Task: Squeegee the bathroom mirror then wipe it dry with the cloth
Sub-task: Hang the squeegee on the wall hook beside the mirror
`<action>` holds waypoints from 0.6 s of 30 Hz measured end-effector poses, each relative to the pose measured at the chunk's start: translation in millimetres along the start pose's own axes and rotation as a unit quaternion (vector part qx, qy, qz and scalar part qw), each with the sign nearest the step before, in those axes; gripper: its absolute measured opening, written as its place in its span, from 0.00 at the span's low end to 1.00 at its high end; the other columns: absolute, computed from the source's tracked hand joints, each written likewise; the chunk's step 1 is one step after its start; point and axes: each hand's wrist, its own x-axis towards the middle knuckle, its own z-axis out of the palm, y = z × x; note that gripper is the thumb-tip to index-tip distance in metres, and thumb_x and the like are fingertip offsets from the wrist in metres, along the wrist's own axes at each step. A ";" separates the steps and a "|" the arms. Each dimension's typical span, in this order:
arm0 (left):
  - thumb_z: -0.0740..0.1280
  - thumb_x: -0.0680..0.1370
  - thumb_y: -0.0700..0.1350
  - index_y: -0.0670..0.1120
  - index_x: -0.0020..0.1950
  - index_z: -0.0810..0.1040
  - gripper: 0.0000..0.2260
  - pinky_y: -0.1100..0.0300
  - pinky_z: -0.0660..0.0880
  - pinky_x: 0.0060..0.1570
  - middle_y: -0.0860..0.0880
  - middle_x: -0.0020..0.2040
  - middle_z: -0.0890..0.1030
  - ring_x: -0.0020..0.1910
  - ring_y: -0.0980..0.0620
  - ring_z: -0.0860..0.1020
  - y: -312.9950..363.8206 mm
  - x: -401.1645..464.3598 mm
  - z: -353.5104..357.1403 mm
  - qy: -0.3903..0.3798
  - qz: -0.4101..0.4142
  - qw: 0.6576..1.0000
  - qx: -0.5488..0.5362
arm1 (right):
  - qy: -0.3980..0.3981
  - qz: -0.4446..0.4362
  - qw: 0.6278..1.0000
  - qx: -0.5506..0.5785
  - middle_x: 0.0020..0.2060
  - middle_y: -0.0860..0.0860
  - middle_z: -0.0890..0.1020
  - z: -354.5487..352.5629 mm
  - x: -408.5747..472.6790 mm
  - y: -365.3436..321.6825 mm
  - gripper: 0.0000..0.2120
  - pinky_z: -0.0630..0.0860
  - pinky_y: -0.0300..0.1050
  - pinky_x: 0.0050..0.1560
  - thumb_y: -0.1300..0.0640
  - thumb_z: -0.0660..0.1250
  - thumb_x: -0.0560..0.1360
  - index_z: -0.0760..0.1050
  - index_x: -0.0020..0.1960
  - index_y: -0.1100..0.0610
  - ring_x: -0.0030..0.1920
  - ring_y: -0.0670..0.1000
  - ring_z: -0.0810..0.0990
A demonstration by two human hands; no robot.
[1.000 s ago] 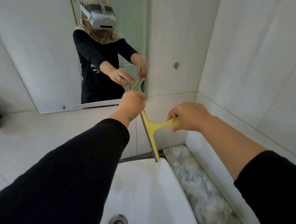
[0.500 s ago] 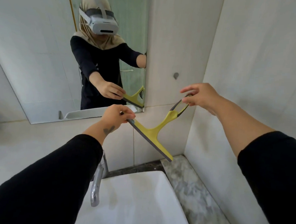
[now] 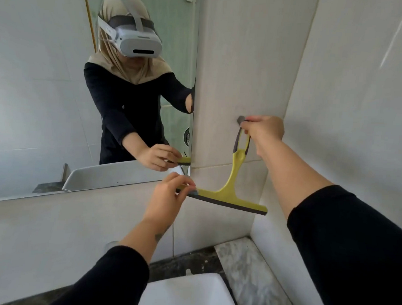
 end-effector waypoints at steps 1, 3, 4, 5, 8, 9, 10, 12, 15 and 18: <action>0.69 0.76 0.40 0.45 0.45 0.81 0.02 0.75 0.70 0.41 0.50 0.44 0.77 0.39 0.61 0.76 -0.9 3.4 7.2 -0.009 0.011 1.000 0.003 | 0.014 -0.019 0.999 -0.022 0.39 0.53 0.83 2.1 4.8 1.4 0.10 0.78 0.41 0.47 0.60 0.75 0.68 0.83 0.50 0.58 0.40 0.51 0.82; 0.68 0.77 0.42 0.46 0.47 0.80 0.02 0.73 0.70 0.42 0.50 0.45 0.76 0.39 0.58 0.74 -5.4 6.9 19.4 -0.029 0.029 0.999 0.015 | 0.025 -0.053 0.996 -0.060 0.44 0.54 0.85 6.2 10.3 5.7 0.09 0.79 0.43 0.51 0.60 0.74 0.69 0.84 0.49 0.58 0.45 0.52 0.83; 0.68 0.77 0.43 0.47 0.47 0.80 0.02 0.71 0.71 0.43 0.51 0.46 0.75 0.39 0.58 0.74 -8.9 6.7 23.8 -0.035 0.030 0.999 0.019 | 0.026 -0.068 0.995 -0.074 0.45 0.54 0.85 8.3 11.5 9.0 0.09 0.78 0.44 0.52 0.60 0.73 0.69 0.84 0.49 0.58 0.47 0.53 0.83; 0.68 0.77 0.44 0.47 0.48 0.80 0.02 0.67 0.73 0.44 0.52 0.46 0.75 0.40 0.57 0.74 -13.1 5.6 27.2 -0.040 0.028 0.999 0.020 | 0.028 -0.078 0.993 -0.084 0.47 0.54 0.85 10.9 12.2 13.0 0.10 0.78 0.44 0.53 0.60 0.72 0.69 0.84 0.50 0.58 0.49 0.53 0.83; 0.70 0.76 0.45 0.48 0.52 0.79 0.06 0.63 0.74 0.46 0.54 0.49 0.74 0.43 0.58 0.74 -25.9 0.3 34.3 -0.060 0.023 0.997 0.033 | 0.042 -0.099 0.990 -0.093 0.48 0.54 0.85 17.0 10.8 24.2 0.12 0.76 0.42 0.54 0.61 0.72 0.69 0.83 0.53 0.58 0.51 0.52 0.83; 0.70 0.75 0.45 0.49 0.54 0.79 0.08 0.64 0.74 0.48 0.55 0.50 0.74 0.44 0.59 0.74 -28.4 -0.8 35.8 -0.071 0.021 0.996 0.040 | 0.049 -0.107 0.989 -0.091 0.48 0.54 0.85 18.6 11.1 27.3 0.12 0.76 0.42 0.54 0.61 0.72 0.69 0.83 0.53 0.58 0.50 0.52 0.83; 0.70 0.75 0.46 0.49 0.56 0.78 0.09 0.64 0.73 0.49 0.55 0.51 0.73 0.45 0.59 0.73 -29.4 -1.2 36.8 -0.082 0.021 0.995 0.050 | 0.053 -0.114 0.988 -0.087 0.47 0.54 0.85 19.8 10.8 29.0 0.12 0.76 0.43 0.54 0.61 0.71 0.69 0.83 0.52 0.58 0.50 0.53 0.83; 0.70 0.76 0.48 0.51 0.59 0.77 0.13 0.62 0.74 0.51 0.54 0.54 0.74 0.48 0.58 0.74 -28.8 -1.0 38.3 -0.104 0.017 0.992 0.074 | 0.055 -0.125 0.987 -0.084 0.47 0.54 0.85 21.3 9.0 30.6 0.11 0.76 0.41 0.52 0.61 0.71 0.70 0.82 0.52 0.58 0.49 0.53 0.83; 0.69 0.76 0.50 0.52 0.65 0.74 0.18 0.56 0.75 0.55 0.52 0.58 0.74 0.53 0.52 0.76 -24.6 0.0 37.7 -0.136 -0.009 0.985 0.102 | 0.050 -0.132 0.985 -0.099 0.49 0.53 0.84 20.1 5.1 30.9 0.11 0.72 0.36 0.49 0.62 0.70 0.71 0.81 0.54 0.58 0.50 0.51 0.82; 0.69 0.76 0.51 0.51 0.69 0.71 0.21 0.56 0.73 0.59 0.52 0.64 0.72 0.60 0.51 0.74 -19.3 0.1 27.4 -0.158 -0.024 0.981 0.112 | 0.028 -0.140 0.980 -0.142 0.54 0.53 0.82 18.1 -4.0 26.9 0.14 0.71 0.38 0.52 0.61 0.68 0.74 0.79 0.59 0.56 0.55 0.52 0.80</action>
